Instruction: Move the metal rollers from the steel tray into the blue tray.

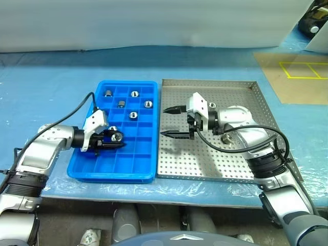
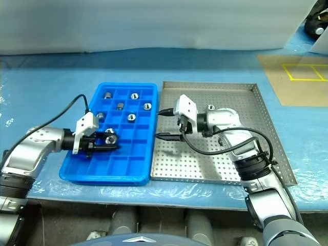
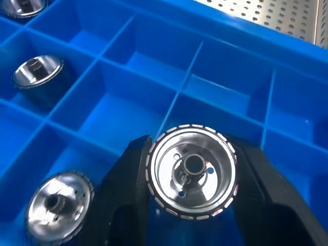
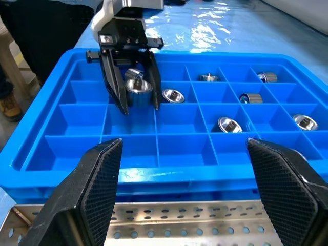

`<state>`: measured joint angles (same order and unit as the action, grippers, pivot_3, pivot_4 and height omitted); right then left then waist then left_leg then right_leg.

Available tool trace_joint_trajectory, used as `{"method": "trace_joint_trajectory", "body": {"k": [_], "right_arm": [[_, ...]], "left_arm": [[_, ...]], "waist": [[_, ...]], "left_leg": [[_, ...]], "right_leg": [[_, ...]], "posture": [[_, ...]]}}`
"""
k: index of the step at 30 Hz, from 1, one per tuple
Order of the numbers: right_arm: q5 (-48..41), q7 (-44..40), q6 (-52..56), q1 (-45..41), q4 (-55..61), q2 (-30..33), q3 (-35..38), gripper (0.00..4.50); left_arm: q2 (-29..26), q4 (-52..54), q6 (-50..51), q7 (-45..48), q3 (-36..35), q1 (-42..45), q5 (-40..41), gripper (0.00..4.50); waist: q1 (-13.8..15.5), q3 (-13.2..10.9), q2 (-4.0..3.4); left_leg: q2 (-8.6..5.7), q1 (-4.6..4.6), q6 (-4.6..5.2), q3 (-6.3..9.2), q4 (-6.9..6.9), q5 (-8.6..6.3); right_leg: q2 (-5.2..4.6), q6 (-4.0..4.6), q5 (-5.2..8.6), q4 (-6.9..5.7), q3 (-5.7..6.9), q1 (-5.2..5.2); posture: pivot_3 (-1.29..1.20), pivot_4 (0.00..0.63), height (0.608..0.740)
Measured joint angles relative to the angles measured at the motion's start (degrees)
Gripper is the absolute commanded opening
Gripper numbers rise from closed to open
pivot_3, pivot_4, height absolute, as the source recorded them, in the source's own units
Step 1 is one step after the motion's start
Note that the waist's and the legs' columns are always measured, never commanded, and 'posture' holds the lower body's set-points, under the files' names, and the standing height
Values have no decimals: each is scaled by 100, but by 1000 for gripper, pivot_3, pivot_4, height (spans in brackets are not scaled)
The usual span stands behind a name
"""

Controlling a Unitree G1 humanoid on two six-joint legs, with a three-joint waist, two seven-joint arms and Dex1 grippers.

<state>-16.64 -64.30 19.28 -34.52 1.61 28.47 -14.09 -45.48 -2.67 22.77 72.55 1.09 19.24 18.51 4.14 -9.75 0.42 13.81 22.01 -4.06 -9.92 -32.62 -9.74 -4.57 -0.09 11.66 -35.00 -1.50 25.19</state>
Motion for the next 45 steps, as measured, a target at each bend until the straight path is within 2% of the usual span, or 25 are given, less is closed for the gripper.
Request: {"method": "trace_joint_trajectory", "body": {"k": [10,23,27,37,39,41,43,45], "right_arm": [[69,71,-87,71,-14,30,3,3987],[221,49,-278,-8,-245,-87,-14,3987],[223,63,-275,57,-234,10,-4,3987],[248,111,-280,129,-214,35,-1,3987],[278,142,-293,129,-215,24,-1,3987],[310,168,-330,129,-216,6,-1,3987],[320,178,-351,129,-221,0,-1,3987],[321,190,-358,129,-233,3,0,3987]], "left_arm": [[-517,369,2,37,-1021,-1092,496,1755],[-306,637,165,-323,-934,-1063,652,1755],[-519,1015,13,54,-800,-1506,675,1755],[-536,1022,-269,153,-703,-1961,599,1755],[-554,994,-269,151,-692,-1959,553,2499],[-667,949,-242,176,-654,-1915,518,2987],[-748,932,-253,245,-619,-1871,495,3230],[-700,899,-343,231,-607,-1844,467,3240]], "waist": [[1,0,0],[40,2,4],[4,3,5],[-1,4,7],[-7,4,7],[-17,5,8],[-40,7,5],[-25,13,-5]], "left_leg": [[2,-9,-6,0,19,3],[7,-10,-10,0,18,6],[8,-14,-10,0,23,6],[15,-27,-9,0,22,5],[15,-27,-10,-1,23,6],[16,-31,-11,-1,23,6],[13,-35,-10,-8,24,6],[9,-38,-10,-10,29,6]], "right_leg": [[6,6,4,2,-1,1],[14,8,5,-2,-2,1],[16,10,6,1,-3,1],[20,12,7,-9,-4,-5],[22,12,7,-9,-5,-4],[24,14,8,-9,-7,-4],[24,14,8,-7,-16,-4],[21,14,8,-5,-17,-6]], "posture": [[69,150,740],[43,150,740],[34,150,740],[40,150,740],[40,150,740],[40,150,740],[37,150,740],[37,150,740]]}}
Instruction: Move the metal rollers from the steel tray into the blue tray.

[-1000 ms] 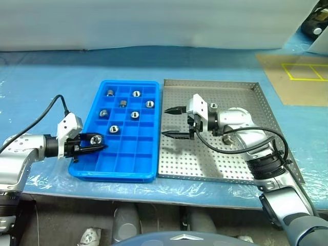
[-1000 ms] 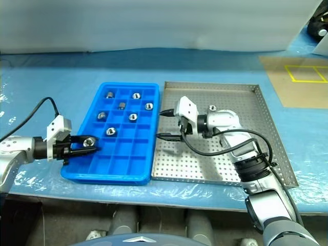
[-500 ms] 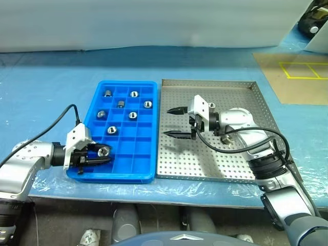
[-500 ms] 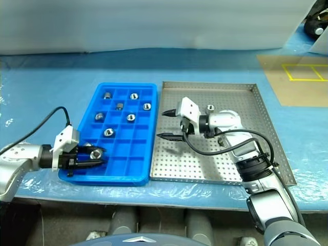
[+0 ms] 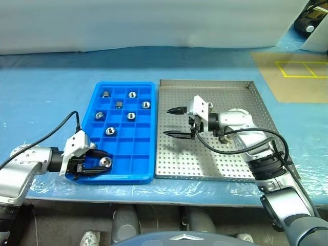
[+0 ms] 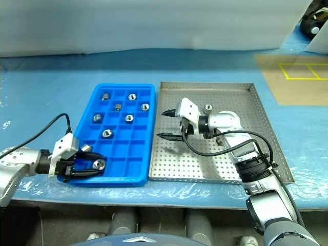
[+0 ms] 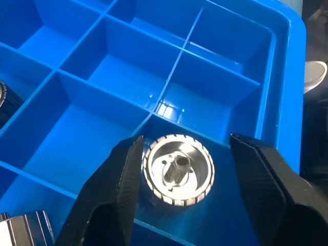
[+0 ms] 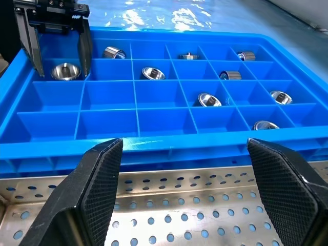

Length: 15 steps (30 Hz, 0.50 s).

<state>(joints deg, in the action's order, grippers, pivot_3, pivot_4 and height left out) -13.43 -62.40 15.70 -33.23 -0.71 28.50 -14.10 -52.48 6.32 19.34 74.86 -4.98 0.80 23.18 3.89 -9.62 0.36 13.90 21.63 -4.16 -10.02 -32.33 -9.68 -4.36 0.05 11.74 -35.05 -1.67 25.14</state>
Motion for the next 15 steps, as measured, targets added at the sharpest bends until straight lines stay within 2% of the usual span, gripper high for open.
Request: {"method": "trace_joint_trajectory", "body": {"k": [6,11,13,15], "right_arm": [[-1,24,2,11,1,48,29,3987],[-2,127,-7,33,-26,152,188,3987],[5,212,-6,42,-93,316,350,3987],[15,282,-9,54,-106,422,488,3987]], "left_arm": [[217,-203,101,-41,121,462,19,3242],[567,-639,439,-644,-270,1977,424,3242],[702,-745,670,-692,-347,2735,712,3242],[723,-750,755,-621,-337,3091,832,3242]], "waist": [[110,-2,-1],[187,-7,19],[173,-6,19],[133,-3,15]], "left_leg": [[-3,-8,0,2,-14,1],[4,-11,-35,14,-18,21],[-3,-10,-39,15,-28,24],[-9,-17,-39,15,-42,25]], "right_leg": [[-9,4,-2,-42,2,-6],[-15,26,-17,-69,5,-13],[-14,29,-21,-70,5,-12],[-13,27,-26,-70,-1,-12]], "posture": [[19,150,740],[-17,150,740],[-40,150,740],[-62,150,740]]}}
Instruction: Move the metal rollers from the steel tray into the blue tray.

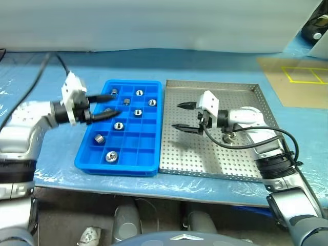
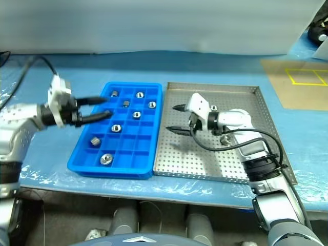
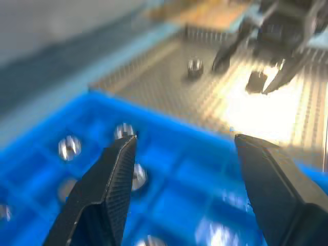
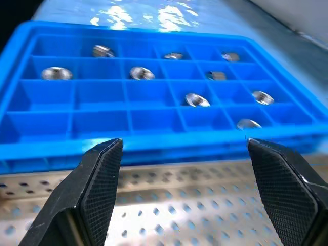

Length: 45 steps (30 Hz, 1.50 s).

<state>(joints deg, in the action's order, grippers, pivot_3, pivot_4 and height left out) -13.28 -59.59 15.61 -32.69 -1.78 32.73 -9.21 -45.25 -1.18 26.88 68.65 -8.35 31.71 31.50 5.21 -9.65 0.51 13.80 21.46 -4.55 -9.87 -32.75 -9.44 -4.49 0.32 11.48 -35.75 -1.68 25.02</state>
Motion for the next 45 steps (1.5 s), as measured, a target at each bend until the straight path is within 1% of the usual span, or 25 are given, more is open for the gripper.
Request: {"method": "trace_joint_trajectory", "body": {"k": [4,9,13,18,21,23,27,30,32,34,36,38,42,45], "right_arm": [[9,115,17,137,17,155,202,3987],[6,301,160,501,236,245,280,3987],[-19,466,274,750,474,439,515,3987],[-26,627,350,1209,488,802,1058,3987],[-6,702,327,1511,404,914,1165,3987],[37,760,279,1741,298,920,1218,3987],[41,896,257,1993,249,909,1283,3987],[51,981,224,2111,251,898,1303,3987],[50,1033,216,2218,253,895,1320,3987],[50,1083,214,2319,253,894,1342,3987],[50,1119,209,2376,252,884,1358,3987],[50,1164,189,2404,247,835,1359,3987],[54,1239,136,2400,187,741,1354,3987],[63,1269,130,2399,126,703,1350,3987]], "left_arm": [[205,-281,-34,261,329,323,-50,3242],[643,-972,-308,559,860,923,-315,3242],[998,-1093,-427,780,1119,1231,-388,3242],[1602,-1352,-289,1015,1401,1509,-371,3242],[2021,-1638,-153,1079,1529,1725,-368,3242],[2420,-2017,-28,1067,1589,1894,-370,3242],[2867,-2870,173,940,1626,2296,-407,3242],[3008,-3635,284,785,1458,2788,-410,3242],[2924,-4097,207,738,1220,3145,-421,3242],[2776,-4323,-74,814,1155,3341,-568,3242],[2717,-4418,-359,929,1203,3359,-793,3242],[2746,-4440,-758,1088,1454,3258,-1128,3242],[2945,-4060,-1640,1373,2160,2502,-1776,3242],[3038,-3856,-2132,1398,2424,2124,-2080,3242]], "waist": [[-125,1,0],[-143,1,0],[-144,1,0],[-148,0,2],[-164,0,2],[-184,0,2],[-306,-1,3],[-389,-1,4],[-440,-2,4],[-450,-2,4],[-439,0,2],[-433,0,2],[-418,0,2],[-423,-1,2]], "left_leg": [[10,18,2,6,4,0],[14,43,22,9,9,-11],[7,45,32,8,5,-18],[8,41,31,7,-12,-17],[8,22,34,5,-23,-19],[4,24,36,4,-27,-20],[3,30,42,5,-29,-22],[3,33,44,5,-27,-23],[3,33,47,5,-25,-26],[2,33,54,5,-22,-30],[2,31,76,5,-19,-43],[-4,34,97,5,-21,-55],[-12,47,121,2,-24,-67],[-7,48,126,2,-24,-66]], "right_leg": [[19,-9,9,7,2,20],[27,-8,10,18,6,37],[22,-8,10,26,2,32],[19,-8,11,30,-1,22],[16,-8,11,28,-4,1],[14,-9,10,28,-7,-1],[17,-9,10,31,-8,5],[18,-9,10,34,-7,8],[20,-10,10,43,-7,8],[19,-10,10,59,-7,2],[17,-10,10,79,-3,-13],[11,-9,9,98,-2,-25],[0,-9,9,109,1,-31],[-1,-9,9,106,2,-27]], "posture": [[-98,150,740],[-156,150,740],[-195,150,740],[-227,150,740],[-244,150,740],[-253,150,740],[-271,150,740],[-282,150,740],[-282,150,740],[-283,150,740],[-283,150,740],[-285,150,740],[-287,150,740],[-288,150,740]]}}
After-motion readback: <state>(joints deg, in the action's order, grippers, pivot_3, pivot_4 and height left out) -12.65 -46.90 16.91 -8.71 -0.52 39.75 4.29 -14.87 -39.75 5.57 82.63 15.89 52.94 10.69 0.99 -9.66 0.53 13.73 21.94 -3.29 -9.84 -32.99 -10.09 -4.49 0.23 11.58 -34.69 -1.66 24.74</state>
